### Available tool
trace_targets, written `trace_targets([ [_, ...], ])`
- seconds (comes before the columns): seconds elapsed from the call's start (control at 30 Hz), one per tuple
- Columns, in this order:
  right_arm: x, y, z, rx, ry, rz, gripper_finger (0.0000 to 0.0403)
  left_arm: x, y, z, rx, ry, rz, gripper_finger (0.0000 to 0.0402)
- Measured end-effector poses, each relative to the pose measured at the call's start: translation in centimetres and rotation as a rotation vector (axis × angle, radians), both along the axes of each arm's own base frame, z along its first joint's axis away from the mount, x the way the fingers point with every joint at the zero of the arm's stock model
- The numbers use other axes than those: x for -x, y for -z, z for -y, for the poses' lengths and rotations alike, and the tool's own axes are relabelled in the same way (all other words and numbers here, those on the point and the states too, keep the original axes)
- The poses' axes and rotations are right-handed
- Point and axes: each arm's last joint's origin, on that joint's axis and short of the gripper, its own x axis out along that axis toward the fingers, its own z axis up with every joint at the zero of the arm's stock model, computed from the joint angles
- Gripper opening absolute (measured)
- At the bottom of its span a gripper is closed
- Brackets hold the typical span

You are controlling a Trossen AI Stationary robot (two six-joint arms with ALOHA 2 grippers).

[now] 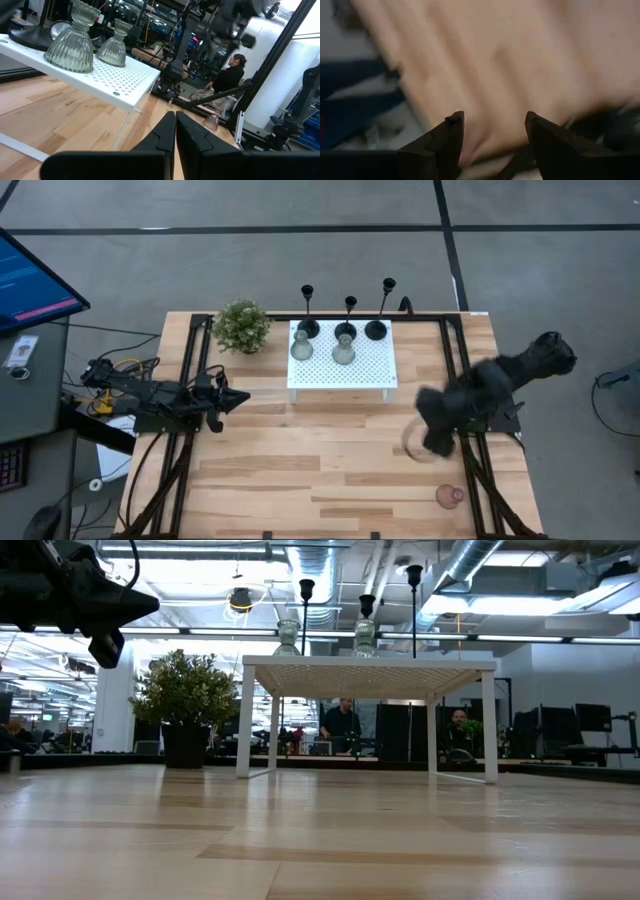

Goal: Pick & Place candle stick holders
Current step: Put the violet candle holder on the shelf aligned with the black candle holder

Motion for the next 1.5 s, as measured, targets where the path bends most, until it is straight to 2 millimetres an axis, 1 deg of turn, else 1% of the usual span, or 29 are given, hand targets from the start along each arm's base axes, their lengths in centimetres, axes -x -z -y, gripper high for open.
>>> trace_targets([
  [0.03,0.6,0.7,-0.9,-0.044,0.019,-0.066,0.0199,0.0,0.0,0.0,0.000,-0.001,0.000,0.0012],
  [0.13,2.4,2.4,-3.8,-0.103,0.050,-0.229,0.0196,0.0,0.0,0.0,0.000,0.000,0.000,0.0012],
  [0.2,3.5,2.8,-5.5,-0.119,0.064,-0.296,0.0198,0.0,0.0,0.0,0.000,-0.001,0.000,0.0012],
  [0.27,3.9,3.3,-7.4,-0.146,0.065,-0.321,0.0203,0.0,0.0,0.0,0.000,0.000,0.000,0.0012],
  [0.4,4.4,3.8,-10.4,-0.196,0.042,-0.277,0.0222,0.0,0.0,0.0,0.000,-0.001,0.000,0.0012],
  [0.57,4.7,5.7,-14.1,-0.182,-0.040,-0.225,0.0247,0.0,0.0,0.0,0.000,0.000,0.001,0.0012],
  [0.67,5.2,7.1,-16.1,-0.150,-0.114,-0.221,0.0250,0.0,0.0,0.0,0.000,0.000,0.000,0.0012],
  [0.8,5.5,8.6,-17.9,-0.105,-0.162,-0.189,0.0247,0.0,0.0,0.0,0.000,-0.001,0.001,0.0012],
  [0.97,5.8,9.6,-18.6,-0.022,-0.188,-0.111,0.0245,0.0,0.0,0.0,0.000,-0.001,0.001,0.0012],
  [1.13,6.3,11.5,-17.5,0.055,-0.210,-0.114,0.0245,0.0,0.0,0.0,0.001,-0.001,0.001,0.0012],
  [1.33,7.3,12.9,-16.0,0.011,-0.223,-0.089,0.0245,0.0,0.0,0.0,-0.001,0.000,-0.002,0.0012],
  [1.5,8.0,14.2,-15.9,0.003,-0.236,-0.089,0.0245,0.0,0.0,0.0,-0.001,-0.001,-0.002,0.0012],
])
